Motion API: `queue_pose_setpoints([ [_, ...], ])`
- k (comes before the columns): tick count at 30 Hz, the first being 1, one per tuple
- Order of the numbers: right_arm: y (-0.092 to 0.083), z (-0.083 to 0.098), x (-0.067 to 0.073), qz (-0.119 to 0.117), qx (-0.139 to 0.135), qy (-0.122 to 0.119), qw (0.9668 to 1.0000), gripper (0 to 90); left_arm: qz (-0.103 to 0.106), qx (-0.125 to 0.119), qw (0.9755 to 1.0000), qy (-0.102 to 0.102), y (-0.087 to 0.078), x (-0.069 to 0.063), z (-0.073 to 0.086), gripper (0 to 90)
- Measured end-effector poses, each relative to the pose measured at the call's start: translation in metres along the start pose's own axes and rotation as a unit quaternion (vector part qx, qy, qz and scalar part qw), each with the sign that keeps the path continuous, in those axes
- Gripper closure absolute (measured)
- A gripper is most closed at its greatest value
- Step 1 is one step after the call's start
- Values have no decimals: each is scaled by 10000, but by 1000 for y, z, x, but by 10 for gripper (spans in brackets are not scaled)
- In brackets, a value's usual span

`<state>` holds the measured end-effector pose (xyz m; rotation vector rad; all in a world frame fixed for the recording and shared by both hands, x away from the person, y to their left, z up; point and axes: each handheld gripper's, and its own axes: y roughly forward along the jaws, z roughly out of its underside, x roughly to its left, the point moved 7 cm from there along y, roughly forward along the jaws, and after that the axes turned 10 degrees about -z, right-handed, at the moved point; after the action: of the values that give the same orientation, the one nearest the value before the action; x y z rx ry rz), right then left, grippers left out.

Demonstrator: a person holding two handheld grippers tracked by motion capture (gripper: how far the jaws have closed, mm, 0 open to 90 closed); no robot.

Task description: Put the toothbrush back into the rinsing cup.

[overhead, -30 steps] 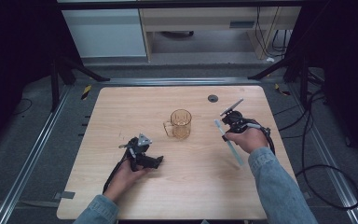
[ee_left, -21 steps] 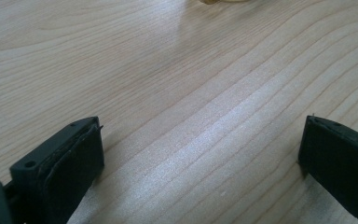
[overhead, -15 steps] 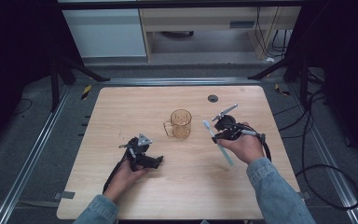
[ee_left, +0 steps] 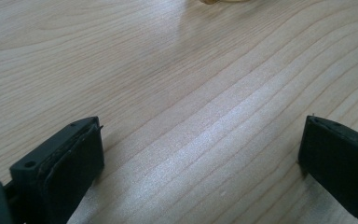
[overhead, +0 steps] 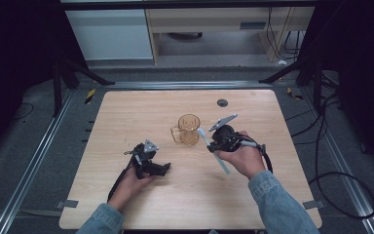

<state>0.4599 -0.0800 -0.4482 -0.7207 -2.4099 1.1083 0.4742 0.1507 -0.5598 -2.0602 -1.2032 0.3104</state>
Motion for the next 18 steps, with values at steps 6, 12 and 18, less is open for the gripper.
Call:
queue_pose_setpoints([
  [6,5,-7,4,-70,-123,-22,9999,793,1,-1,10000,-1,0,0,0,0],
  [12,7,-14,10,-47,-284,-45,9996,793,0,0,10000,4,0,0,0,0],
  [18,9,-22,17,-77,-425,-85,9990,793,1,2,10000,8,0,0,0,0],
])
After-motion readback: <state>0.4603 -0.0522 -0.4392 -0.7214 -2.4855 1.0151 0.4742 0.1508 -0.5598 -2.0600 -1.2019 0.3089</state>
